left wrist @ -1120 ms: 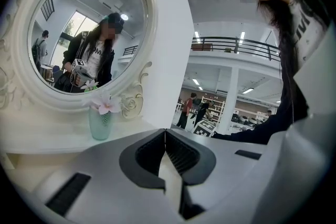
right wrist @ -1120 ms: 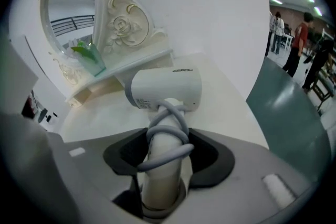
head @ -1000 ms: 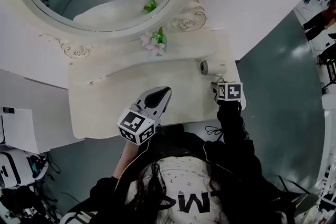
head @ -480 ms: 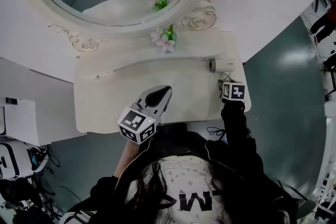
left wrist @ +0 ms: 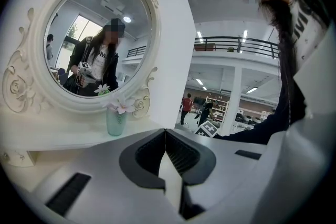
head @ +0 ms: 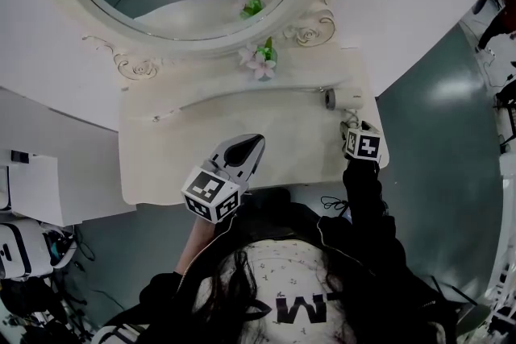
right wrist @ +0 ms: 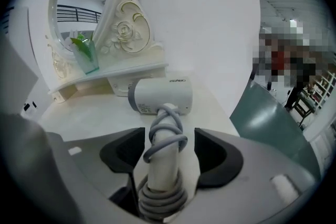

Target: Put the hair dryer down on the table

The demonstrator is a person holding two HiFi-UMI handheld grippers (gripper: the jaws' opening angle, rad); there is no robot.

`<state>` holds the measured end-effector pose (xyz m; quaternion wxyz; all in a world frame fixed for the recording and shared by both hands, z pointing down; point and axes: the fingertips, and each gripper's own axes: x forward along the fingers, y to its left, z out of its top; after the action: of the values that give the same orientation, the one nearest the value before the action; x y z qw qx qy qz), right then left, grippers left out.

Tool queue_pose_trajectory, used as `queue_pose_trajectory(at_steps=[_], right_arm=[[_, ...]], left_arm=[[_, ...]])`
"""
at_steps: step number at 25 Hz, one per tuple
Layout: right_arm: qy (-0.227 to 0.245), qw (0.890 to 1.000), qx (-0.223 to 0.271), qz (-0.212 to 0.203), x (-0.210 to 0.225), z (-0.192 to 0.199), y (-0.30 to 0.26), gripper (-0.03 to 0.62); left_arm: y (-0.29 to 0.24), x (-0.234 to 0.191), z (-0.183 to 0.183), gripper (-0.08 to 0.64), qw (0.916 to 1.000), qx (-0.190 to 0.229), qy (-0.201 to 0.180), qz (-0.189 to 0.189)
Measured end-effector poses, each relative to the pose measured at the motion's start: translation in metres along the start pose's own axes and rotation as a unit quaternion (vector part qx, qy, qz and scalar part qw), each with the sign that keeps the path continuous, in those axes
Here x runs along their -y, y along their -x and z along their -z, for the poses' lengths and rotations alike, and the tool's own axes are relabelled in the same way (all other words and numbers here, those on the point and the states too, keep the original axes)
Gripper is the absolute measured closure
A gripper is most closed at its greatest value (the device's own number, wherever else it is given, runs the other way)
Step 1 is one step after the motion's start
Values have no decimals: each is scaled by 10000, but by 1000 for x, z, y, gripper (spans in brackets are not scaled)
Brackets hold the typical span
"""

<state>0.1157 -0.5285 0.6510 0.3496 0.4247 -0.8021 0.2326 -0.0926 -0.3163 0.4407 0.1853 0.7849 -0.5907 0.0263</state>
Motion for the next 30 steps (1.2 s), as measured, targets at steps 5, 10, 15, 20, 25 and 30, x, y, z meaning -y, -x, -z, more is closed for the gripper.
queue_pose_trajectory(at_steps=[5,10,15,20,25,30], right_arm=[[-376,9970,670,-59,-6,-16,42,302],[-656,9891,1157,-632,-43,-24,86,305],[-875,9759,1566,-1240,-90,-33,132,305],[-809,9625,1862,-1799,-146,-41,171,305],[-738,9568,1987,-1988,-193,-35,194,307],[-786,9555,1999,-2024,-232,-19,207,341]], left_arm=[[9,1,5,558,10000,-29,-2,90],[14,6,5,558,9995,-40,-46,304],[20,12,5,558,9984,-67,-91,557],[29,13,8,558,9969,-101,-125,771],[47,13,12,558,9949,-122,-133,996],[77,6,16,558,9933,-117,-198,1135]])
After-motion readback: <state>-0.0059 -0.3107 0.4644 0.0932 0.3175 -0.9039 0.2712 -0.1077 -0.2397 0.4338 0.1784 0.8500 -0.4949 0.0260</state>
